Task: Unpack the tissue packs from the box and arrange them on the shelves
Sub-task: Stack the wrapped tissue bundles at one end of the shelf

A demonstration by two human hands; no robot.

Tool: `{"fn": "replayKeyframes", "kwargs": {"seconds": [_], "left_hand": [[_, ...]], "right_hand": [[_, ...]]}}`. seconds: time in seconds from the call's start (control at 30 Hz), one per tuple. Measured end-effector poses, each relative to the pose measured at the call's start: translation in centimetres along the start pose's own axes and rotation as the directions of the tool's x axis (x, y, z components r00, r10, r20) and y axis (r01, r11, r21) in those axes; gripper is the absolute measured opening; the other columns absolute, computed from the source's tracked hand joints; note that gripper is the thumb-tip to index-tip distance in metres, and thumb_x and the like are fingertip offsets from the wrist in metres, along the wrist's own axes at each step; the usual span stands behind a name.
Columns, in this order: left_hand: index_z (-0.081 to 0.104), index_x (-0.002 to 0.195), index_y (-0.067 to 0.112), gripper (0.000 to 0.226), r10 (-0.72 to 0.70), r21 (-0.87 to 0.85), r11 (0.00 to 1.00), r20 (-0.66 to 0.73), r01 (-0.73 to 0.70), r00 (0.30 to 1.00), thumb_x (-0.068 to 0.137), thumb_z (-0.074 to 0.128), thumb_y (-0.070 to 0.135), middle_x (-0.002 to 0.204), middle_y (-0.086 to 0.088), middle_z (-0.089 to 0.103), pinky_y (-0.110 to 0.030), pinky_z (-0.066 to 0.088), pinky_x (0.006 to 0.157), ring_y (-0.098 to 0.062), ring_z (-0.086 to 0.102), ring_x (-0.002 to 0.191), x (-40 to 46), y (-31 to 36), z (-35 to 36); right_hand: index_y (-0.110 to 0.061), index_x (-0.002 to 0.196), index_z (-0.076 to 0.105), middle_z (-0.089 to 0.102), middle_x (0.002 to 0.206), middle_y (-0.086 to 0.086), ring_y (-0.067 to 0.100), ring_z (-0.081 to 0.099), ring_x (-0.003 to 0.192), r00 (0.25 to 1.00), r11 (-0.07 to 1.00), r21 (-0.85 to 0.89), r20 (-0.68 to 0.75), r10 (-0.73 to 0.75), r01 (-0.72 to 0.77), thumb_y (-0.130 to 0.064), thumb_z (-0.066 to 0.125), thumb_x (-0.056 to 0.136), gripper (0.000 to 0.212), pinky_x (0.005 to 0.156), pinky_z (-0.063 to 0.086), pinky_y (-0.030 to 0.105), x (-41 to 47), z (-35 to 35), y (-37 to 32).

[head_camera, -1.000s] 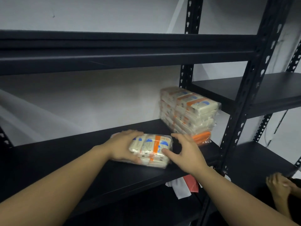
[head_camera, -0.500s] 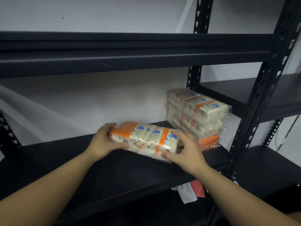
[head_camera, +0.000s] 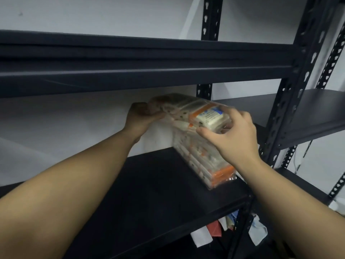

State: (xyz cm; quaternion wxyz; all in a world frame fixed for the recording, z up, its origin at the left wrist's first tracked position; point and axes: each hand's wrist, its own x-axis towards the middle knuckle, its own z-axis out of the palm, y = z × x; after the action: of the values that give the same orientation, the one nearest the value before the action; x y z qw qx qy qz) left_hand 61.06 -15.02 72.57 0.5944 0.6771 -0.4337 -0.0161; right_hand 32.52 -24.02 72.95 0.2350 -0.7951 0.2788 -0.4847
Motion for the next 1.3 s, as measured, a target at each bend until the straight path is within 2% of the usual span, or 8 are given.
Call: {"fn": "replayKeyframes", "kwargs": {"seconds": [0.1,0.23,0.4,0.8,0.9,1.03,1.17,1.3], "left_hand": [[0.081,0.091,0.020,0.024,-0.020,-0.055,0.998,0.023,0.021,1.000,0.077,0.092,0.037,0.090,0.006,0.080,-0.024,0.055,0.071,-0.007,0.075,0.085,2.3,0.1,3.7],[0.078,0.117,0.022,0.052,-0.068,-0.176,0.982,0.023,0.071,0.997,0.070,0.095,0.038,0.110,0.009,0.079,-0.024,0.058,0.088,-0.005,0.073,0.102,4.1,-0.4,7.6],[0.076,0.120,0.027,0.047,-0.087,-0.193,0.977,0.052,0.095,0.995,0.076,0.091,0.035,0.111,0.014,0.077,-0.017,0.055,0.082,0.002,0.072,0.099,5.2,-0.7,9.8],[0.072,0.112,0.042,0.025,-0.062,-0.068,0.995,0.106,0.069,0.992,0.090,0.080,0.040,0.098,0.033,0.071,-0.002,0.047,0.073,0.020,0.064,0.089,5.4,-2.0,10.6],[0.065,0.129,0.036,0.037,-0.068,-0.041,0.996,0.115,0.073,0.991,0.094,0.074,0.044,0.110,0.030,0.062,-0.011,0.046,0.084,0.013,0.060,0.098,5.0,-1.9,10.5],[0.057,0.146,0.028,0.052,-0.084,0.007,0.996,0.110,0.083,0.990,0.099,0.067,0.046,0.129,0.017,0.053,-0.022,0.039,0.096,-0.002,0.048,0.118,4.1,-1.4,9.8],[0.048,0.154,0.023,0.061,-0.087,0.083,0.994,0.115,0.078,0.990,0.100,0.065,0.047,0.131,0.017,0.048,-0.020,0.036,0.098,-0.002,0.046,0.122,2.6,-1.0,8.6],[0.044,0.158,0.025,0.075,-0.135,0.153,0.982,0.138,0.114,0.981,0.095,0.068,0.057,0.157,0.005,0.047,-0.028,0.037,0.116,-0.011,0.047,0.140,0.0,-1.6,6.4]], "right_hand": [[-0.036,0.141,0.056,0.044,0.123,-0.006,0.006,0.054,0.102,1.000,0.999,-0.027,-0.021,0.017,-0.018,-0.061,0.086,0.069,0.082,0.078,0.035,0.004,1.2,-0.9,1.3],[-0.038,0.137,0.056,0.040,0.124,-0.008,-0.008,0.050,0.091,0.998,0.996,-0.074,-0.029,0.052,-0.054,-0.064,0.085,0.068,0.079,0.072,0.033,0.003,2.1,-1.7,3.0],[-0.034,0.138,0.055,0.038,0.124,-0.007,0.012,0.058,0.100,0.998,0.993,-0.100,-0.025,0.058,-0.060,-0.064,0.083,0.072,0.078,0.083,0.041,0.019,2.5,-1.5,4.5],[-0.038,0.150,0.044,0.043,0.135,0.002,0.028,0.054,0.122,0.999,0.964,-0.261,-0.006,0.046,-0.046,-0.076,0.070,0.076,0.088,0.091,0.047,0.037,3.2,-0.9,5.5],[-0.040,0.155,0.036,0.045,0.145,0.011,0.036,0.039,0.136,0.999,0.928,-0.370,0.000,0.049,-0.045,-0.083,0.064,0.075,0.096,0.102,0.044,0.050,3.0,-0.9,5.2],[-0.041,0.160,0.023,0.023,0.166,0.014,0.036,0.019,0.152,0.999,0.917,-0.398,0.030,0.037,-0.023,-0.085,0.062,0.075,0.103,0.114,0.035,0.058,2.5,-1.1,4.9],[-0.039,0.160,0.026,0.014,0.170,0.011,0.032,0.011,0.156,0.999,0.912,-0.410,0.035,-0.006,0.020,-0.083,0.063,0.077,0.101,0.118,0.032,0.056,1.5,-1.5,4.5],[-0.032,0.158,0.034,0.016,0.170,0.007,0.026,0.010,0.157,0.997,0.914,-0.399,0.033,-0.067,0.075,-0.072,0.066,0.084,0.090,0.120,0.028,0.049,-0.7,-1.8,4.1]]}}
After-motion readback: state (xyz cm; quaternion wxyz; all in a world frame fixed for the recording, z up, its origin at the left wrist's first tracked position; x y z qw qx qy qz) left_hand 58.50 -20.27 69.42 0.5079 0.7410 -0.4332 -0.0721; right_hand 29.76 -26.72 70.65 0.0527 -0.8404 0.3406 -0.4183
